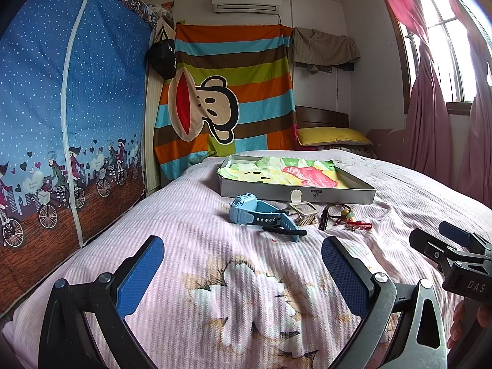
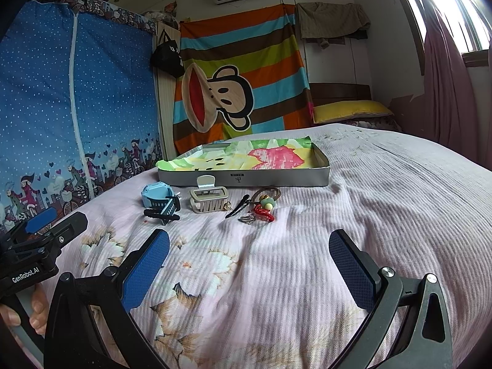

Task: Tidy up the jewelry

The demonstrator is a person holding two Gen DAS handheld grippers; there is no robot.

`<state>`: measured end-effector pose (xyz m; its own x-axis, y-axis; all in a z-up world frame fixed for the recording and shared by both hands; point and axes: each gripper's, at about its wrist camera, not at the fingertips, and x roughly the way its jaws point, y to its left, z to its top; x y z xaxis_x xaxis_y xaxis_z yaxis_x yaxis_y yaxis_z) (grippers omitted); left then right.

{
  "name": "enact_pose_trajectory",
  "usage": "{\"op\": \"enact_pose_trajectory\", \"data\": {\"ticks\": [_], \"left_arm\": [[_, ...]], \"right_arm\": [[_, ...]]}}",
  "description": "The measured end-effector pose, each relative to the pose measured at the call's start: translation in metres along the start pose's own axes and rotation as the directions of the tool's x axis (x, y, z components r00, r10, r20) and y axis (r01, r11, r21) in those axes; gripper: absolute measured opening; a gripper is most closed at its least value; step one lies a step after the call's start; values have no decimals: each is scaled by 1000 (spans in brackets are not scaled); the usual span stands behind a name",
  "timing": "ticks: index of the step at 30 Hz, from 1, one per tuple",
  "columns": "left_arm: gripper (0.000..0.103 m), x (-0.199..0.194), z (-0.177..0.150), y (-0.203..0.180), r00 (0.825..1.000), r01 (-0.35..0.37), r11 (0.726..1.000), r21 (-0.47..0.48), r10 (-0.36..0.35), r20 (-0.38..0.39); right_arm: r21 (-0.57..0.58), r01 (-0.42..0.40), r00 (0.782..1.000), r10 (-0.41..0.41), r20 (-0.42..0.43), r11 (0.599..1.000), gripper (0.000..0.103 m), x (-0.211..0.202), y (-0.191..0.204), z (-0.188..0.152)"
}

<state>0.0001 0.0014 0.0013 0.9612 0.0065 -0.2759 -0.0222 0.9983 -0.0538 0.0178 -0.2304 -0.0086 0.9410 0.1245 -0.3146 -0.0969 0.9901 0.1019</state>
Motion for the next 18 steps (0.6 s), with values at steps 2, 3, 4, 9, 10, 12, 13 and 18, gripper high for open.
{"op": "enact_pose_trajectory", "data": {"ticks": [2,3,4,9,10,12,13,18], "left_arm": [[103,0,0,0,1000,0,1000,1,0,1],[103,0,0,0,1000,-1,1000,2,1,3],[103,1,1,1,1000,0,1000,1,0,2],[103,1,1,1,1000,-1,1000,1,1,1],[103,1,1,1,1000,0,1000,1,0,2],[103,1,1,1,1000,-1,1000,1,1,3],[103,2,1,1,1000,-1,1000,2,1,2],[103,1,1,1,1000,-1,1000,1,1,2]], "right_arm": [[-1,0,1000,0,0,1000,102,0,0,0],[-1,0,1000,0,1,1000,102,1,0,0],[-1,0,1000,0,1,1000,102,1,0,0],[-1,0,1000,0,2,1000,102,1,0,0],[0,0,1000,0,1,1000,102,1,0,0],[0,-1,1000,1,2,1000,102,0,0,0],[0,0,1000,0,3,1000,102,0,0,0],[1,0,1000,0,2,1000,102,0,0,0]]}}
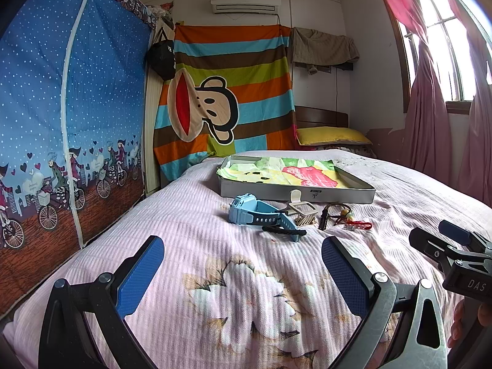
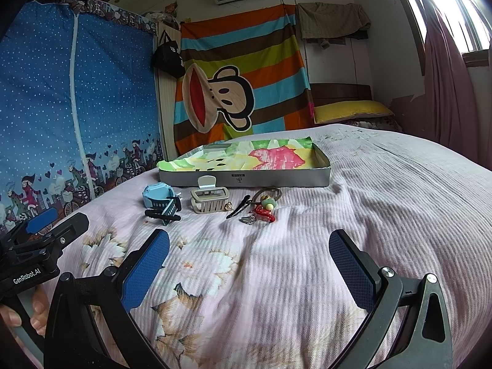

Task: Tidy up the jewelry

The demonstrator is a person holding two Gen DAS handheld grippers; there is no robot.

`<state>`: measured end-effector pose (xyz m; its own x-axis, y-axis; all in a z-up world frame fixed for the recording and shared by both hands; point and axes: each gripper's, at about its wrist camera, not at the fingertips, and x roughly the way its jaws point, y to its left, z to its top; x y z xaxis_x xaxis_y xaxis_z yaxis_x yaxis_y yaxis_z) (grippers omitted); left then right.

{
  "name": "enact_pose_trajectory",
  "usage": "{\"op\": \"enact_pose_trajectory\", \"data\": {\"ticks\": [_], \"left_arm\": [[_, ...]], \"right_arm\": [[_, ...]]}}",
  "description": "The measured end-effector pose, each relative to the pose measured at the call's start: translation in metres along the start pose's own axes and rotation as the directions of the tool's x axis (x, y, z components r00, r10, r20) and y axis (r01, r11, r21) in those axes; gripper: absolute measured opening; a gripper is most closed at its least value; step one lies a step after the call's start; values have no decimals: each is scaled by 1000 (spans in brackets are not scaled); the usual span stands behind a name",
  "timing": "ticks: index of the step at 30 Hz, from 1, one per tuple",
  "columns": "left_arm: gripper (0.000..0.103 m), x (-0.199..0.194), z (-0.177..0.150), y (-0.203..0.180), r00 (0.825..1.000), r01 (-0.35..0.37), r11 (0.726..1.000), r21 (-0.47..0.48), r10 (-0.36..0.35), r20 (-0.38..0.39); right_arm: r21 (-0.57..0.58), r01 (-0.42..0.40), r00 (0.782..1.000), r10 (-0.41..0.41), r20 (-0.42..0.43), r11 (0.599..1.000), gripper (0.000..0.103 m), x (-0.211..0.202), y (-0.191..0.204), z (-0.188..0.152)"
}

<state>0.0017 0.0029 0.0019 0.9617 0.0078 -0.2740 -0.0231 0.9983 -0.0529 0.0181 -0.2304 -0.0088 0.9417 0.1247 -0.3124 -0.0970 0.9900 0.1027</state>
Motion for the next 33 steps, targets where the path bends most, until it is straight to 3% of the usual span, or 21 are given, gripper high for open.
{"op": "enact_pose_trajectory", "data": {"ticks": [12,23,30,33], "left_arm": [[103,0,0,0,1000,2,1000,0,-2,-4],[103,26,17,4,995,56,998,-33,-59,-76],[103,58,26,6,974,143,989,-30,-146,-173],[103,70,27,7,962,171,984,-54,-179,-207]], "right_arm": [[-1,0,1000,0,-1,1000,102,3,3,-1],[-21,-37,999,36,-36,999,102,12,2,20],[-34,-90,991,86,-102,995,100,43,-10,28],[-29,-103,986,98,-138,994,88,60,-15,30]]}}
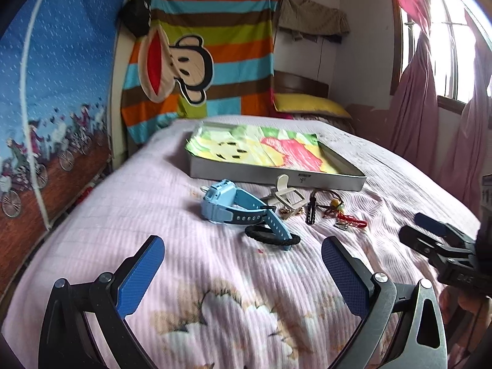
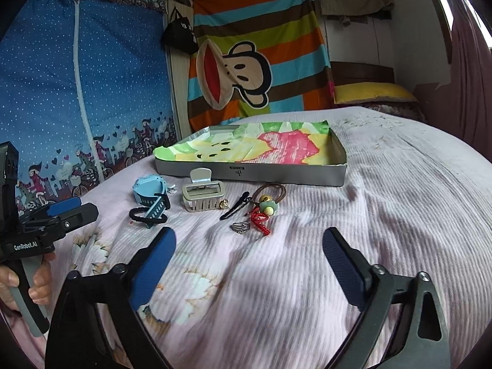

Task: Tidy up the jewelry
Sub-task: 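Grasp the silver ring with the right tool while the left tool grasps the black hair tie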

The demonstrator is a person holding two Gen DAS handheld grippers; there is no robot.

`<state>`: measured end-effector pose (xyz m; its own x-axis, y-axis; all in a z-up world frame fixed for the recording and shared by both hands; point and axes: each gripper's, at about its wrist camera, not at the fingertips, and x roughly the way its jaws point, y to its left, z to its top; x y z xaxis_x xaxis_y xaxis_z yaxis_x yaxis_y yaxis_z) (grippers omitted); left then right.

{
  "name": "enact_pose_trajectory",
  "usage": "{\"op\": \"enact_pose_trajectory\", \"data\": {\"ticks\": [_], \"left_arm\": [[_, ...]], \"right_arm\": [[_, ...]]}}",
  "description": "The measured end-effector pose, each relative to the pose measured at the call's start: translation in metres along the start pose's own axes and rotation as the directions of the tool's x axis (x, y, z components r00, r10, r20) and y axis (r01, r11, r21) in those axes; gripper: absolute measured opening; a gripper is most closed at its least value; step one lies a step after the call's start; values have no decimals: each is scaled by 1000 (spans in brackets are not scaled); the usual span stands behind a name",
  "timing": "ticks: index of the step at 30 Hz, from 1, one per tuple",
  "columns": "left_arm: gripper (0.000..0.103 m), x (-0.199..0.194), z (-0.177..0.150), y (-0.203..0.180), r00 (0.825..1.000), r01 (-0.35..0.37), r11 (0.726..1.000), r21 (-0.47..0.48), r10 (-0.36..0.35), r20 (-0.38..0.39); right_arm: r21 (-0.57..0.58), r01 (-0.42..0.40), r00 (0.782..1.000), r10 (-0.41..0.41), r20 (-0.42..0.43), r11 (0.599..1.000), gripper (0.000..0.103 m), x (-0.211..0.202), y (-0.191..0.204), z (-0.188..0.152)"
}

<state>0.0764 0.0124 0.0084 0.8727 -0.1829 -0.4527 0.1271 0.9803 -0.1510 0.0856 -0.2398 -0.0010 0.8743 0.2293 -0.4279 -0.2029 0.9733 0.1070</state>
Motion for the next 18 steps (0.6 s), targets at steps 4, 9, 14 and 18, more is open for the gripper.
{"op": "enact_pose_trajectory", "data": {"ticks": [4,9,14,18], "left_arm": [[90,13,4,4,999,27,999,-21,-27,-36],[71,30,6,9,989,100,992,-81,-107,-97],[58,46,6,17,973,153,972,-176,-180,-145],[56,56,5,24,964,156,959,-237,-200,-174]], "right_arm": [[-32,-23,999,22,-38,999,67,19,2,3],[-34,-110,990,107,-97,993,44,39,12,5],[-21,-133,979,128,-156,991,34,62,17,2],[4,-119,971,117,-208,993,34,81,16,0]]}}
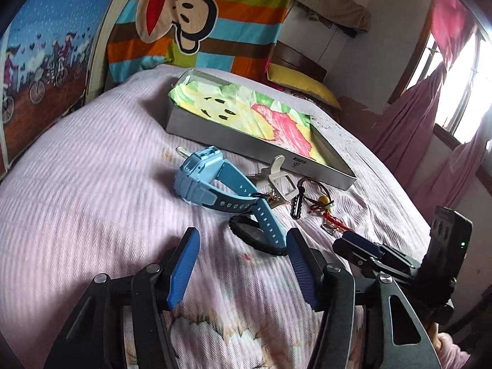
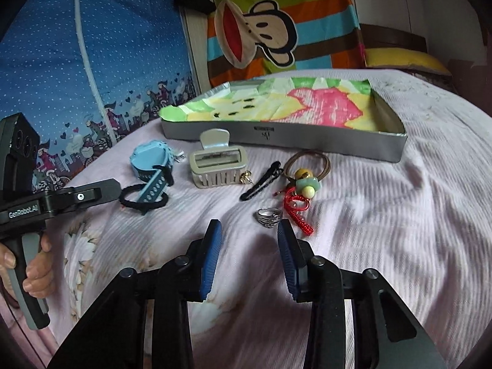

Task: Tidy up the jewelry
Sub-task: 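Grasp the silver ring with the right tool while the left tool grasps the black hair tie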

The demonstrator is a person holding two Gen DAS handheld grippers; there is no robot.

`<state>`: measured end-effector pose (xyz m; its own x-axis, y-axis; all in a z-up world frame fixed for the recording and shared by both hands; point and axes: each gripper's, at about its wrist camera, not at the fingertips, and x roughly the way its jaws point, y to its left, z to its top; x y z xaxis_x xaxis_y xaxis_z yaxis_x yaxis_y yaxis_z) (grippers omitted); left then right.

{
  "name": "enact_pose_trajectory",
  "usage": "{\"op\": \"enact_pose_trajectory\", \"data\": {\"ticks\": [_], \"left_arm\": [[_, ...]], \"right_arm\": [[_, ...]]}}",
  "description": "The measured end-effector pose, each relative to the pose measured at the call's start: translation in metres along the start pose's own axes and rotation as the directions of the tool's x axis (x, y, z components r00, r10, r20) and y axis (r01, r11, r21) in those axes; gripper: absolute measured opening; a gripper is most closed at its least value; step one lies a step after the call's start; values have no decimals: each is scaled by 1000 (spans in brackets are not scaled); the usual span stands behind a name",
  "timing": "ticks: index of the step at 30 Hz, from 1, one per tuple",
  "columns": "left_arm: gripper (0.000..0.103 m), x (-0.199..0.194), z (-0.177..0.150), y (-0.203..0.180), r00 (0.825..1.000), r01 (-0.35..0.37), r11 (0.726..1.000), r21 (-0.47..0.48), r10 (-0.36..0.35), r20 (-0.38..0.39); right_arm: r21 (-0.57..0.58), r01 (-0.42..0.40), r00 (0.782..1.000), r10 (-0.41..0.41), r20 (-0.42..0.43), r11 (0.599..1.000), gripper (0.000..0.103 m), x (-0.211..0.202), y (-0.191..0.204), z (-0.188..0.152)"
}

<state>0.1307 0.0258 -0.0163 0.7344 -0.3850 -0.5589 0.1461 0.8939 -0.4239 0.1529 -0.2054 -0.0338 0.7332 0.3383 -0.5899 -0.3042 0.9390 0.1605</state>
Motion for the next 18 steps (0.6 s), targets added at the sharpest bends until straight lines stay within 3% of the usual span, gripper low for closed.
{"op": "enact_pose_trajectory", "data": {"ticks": [4,12,18], "left_arm": [[50,5,3,5,1000,6,1000,-22,-7,-20],[25,16,3,7,994,57,996,-61,-62,-91],[8,15,2,6,994,52,997,-56,-57,-93]], "right_arm": [[19,26,999,-26,-28,999,34,12,-2,5],[32,29,999,-28,-45,999,33,20,-3,7],[43,26,999,-25,-39,999,21,23,-5,6]]}}
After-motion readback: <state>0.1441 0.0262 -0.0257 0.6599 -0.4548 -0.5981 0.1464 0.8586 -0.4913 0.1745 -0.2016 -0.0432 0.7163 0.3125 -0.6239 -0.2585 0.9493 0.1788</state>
